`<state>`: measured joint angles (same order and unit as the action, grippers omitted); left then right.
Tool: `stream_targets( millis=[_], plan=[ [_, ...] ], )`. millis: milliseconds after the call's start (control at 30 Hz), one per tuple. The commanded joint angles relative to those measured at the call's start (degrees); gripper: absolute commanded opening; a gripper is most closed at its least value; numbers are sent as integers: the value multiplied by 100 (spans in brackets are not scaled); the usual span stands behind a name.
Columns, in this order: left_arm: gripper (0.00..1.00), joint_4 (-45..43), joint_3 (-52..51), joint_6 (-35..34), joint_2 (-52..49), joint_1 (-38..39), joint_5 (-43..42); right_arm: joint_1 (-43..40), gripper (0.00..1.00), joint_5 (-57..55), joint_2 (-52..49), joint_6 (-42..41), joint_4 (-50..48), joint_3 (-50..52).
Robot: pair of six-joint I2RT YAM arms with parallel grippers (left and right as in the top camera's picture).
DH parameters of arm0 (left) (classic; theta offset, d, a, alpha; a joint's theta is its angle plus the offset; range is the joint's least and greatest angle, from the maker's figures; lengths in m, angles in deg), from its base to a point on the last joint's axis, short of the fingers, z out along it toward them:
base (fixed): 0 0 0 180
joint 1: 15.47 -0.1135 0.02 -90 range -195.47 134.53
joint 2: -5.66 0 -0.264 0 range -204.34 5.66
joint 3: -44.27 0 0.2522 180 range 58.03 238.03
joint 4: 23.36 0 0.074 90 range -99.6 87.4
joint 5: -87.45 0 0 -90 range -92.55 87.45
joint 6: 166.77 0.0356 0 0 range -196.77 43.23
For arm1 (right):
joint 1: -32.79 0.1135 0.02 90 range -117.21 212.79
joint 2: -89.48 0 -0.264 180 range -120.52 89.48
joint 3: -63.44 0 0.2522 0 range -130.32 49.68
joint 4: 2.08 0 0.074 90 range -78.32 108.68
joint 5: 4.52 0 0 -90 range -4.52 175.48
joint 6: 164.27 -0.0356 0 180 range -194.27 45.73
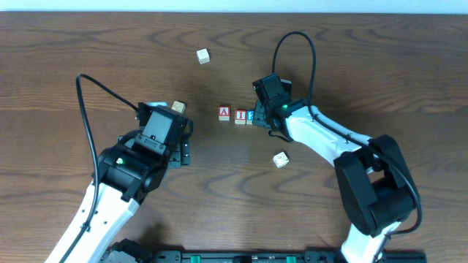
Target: Spell out Ai2
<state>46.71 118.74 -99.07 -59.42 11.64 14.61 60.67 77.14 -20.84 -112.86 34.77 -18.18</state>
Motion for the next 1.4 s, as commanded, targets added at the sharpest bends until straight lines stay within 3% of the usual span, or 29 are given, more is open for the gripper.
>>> stream_targets(
  millis=[0, 633, 833, 933, 1033, 1133, 1167, 1233, 1267, 1300, 1367],
  plan=[
    [95, -9, 33, -46, 28, -20, 138, 35, 52, -13, -72, -59, 11, -28],
    [95, -7, 33, -66, 28, -20, 127, 33, 54, -157, -72, -57, 13, -28],
    [95, -22, 33, -63, 26, -20, 129, -140, 69, -822, 229, -52, 299, -39],
    [95, -162, 28, -63, -24, -20, 245, -358, 87, -822, 772, 195, 518, -39],
    [95, -584, -79, -63, -310, -22, 614, -625, 97, -826, 1488, 345, 994, -39],
    [96, -1217, -227, -63, -852, -20, 616, -931, 99, -837, 2347, 581, 1530, -39],
    [95, -1421, -243, -61, -1119, -20, 612, -1032, 99, -839, 2682, 691, 1703, -39],
    [80, -1770, -243, -57, -1611, -20, 597, -1180, 99, -839, 3206, 885, 1939, -39],
    [80, -1915, -243, -57, -1790, -20, 573, -1237, 99, -846, 3410, 942, 2039, -39],
    [72, -2074, -243, -46, -1985, -20, 525, -1300, 99, -874, 3624, 979, 2164, -39],
    [41, -2378, -243, -39, -2321, -22, 391, -1392, 99, -992, 4002, 979, 2455, -39]
  ],
)
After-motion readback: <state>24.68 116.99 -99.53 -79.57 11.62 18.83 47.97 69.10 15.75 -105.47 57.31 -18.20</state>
